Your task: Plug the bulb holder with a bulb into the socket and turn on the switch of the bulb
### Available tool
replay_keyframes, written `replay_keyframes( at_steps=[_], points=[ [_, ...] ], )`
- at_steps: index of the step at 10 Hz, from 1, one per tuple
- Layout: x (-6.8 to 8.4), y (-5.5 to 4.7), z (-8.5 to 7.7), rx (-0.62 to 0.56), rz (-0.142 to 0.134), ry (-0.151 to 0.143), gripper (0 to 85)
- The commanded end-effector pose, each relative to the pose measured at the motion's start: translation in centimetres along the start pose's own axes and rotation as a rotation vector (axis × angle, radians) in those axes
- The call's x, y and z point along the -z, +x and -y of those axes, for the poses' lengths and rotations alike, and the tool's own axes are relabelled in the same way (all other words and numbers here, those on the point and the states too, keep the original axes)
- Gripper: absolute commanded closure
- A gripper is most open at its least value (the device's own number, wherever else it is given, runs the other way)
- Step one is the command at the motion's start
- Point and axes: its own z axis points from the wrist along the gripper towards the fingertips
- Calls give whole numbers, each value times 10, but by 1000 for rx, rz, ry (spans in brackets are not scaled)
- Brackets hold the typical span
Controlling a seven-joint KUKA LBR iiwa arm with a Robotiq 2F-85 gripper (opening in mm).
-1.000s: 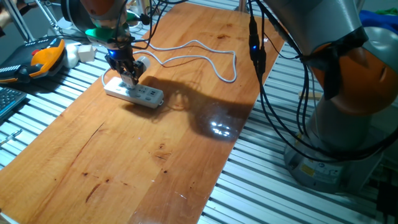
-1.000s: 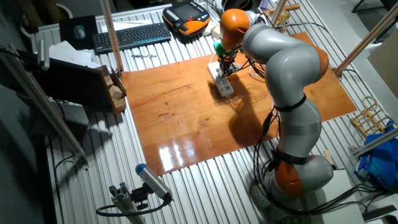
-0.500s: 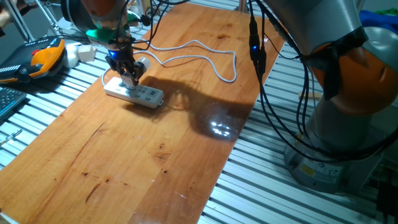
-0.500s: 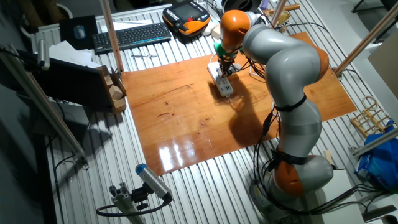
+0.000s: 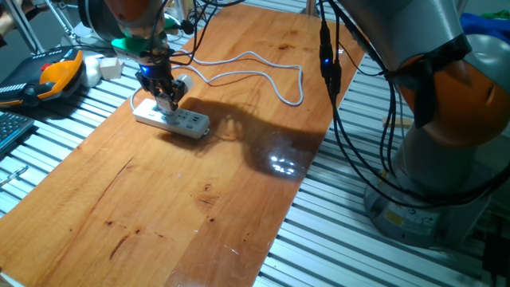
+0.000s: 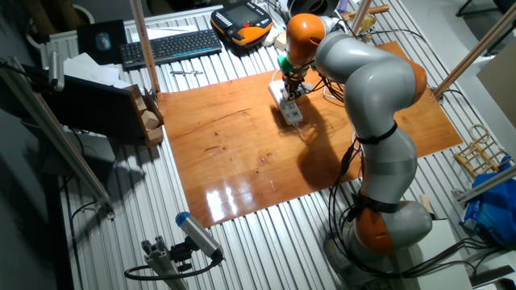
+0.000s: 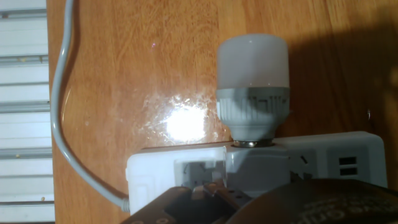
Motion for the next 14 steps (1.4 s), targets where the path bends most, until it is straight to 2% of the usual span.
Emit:
replay_keyframes(
  at_steps=[1, 5, 7, 10, 12, 13, 14],
  points=[
    [-1, 0, 0, 0, 0, 0, 850],
    [-1, 0, 0, 2, 1, -2, 850],
    [-1, 1, 0, 2, 7, -19, 850],
    [-2, 1, 0, 6, 3, -25, 850],
    [-3, 1, 0, 8, 1, -25, 510],
    [-3, 1, 0, 9, 1, -26, 510],
    [-3, 1, 0, 11, 1, -29, 340]
  ],
)
